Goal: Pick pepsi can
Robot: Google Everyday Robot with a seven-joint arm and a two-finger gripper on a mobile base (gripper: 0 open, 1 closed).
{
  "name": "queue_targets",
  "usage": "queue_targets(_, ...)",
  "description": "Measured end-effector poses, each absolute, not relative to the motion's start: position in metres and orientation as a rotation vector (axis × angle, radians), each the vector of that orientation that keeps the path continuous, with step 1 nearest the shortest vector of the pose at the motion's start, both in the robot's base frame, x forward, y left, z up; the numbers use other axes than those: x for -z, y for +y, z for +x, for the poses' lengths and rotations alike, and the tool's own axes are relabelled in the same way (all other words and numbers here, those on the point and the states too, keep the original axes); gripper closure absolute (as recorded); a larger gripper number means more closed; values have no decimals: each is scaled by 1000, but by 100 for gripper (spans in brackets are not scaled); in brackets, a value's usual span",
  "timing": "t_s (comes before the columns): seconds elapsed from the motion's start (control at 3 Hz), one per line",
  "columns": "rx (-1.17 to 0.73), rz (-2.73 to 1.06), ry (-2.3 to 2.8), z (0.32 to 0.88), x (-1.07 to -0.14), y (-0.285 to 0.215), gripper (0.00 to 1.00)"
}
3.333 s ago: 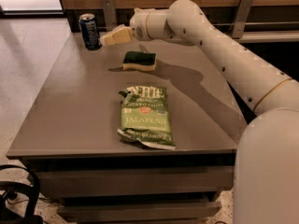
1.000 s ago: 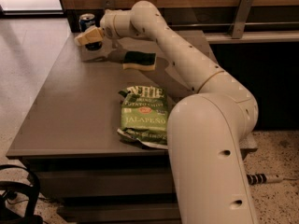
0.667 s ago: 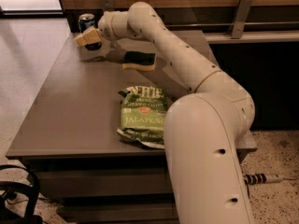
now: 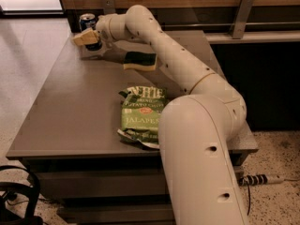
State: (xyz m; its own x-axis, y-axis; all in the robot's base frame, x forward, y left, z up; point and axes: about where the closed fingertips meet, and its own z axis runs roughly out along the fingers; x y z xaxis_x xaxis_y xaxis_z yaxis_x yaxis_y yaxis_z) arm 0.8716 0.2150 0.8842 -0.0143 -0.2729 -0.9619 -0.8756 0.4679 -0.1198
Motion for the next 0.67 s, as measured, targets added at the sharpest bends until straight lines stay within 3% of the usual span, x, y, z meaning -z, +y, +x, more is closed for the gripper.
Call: queue_targets(0.67,-655,-1040,1557,870,-881,221,61)
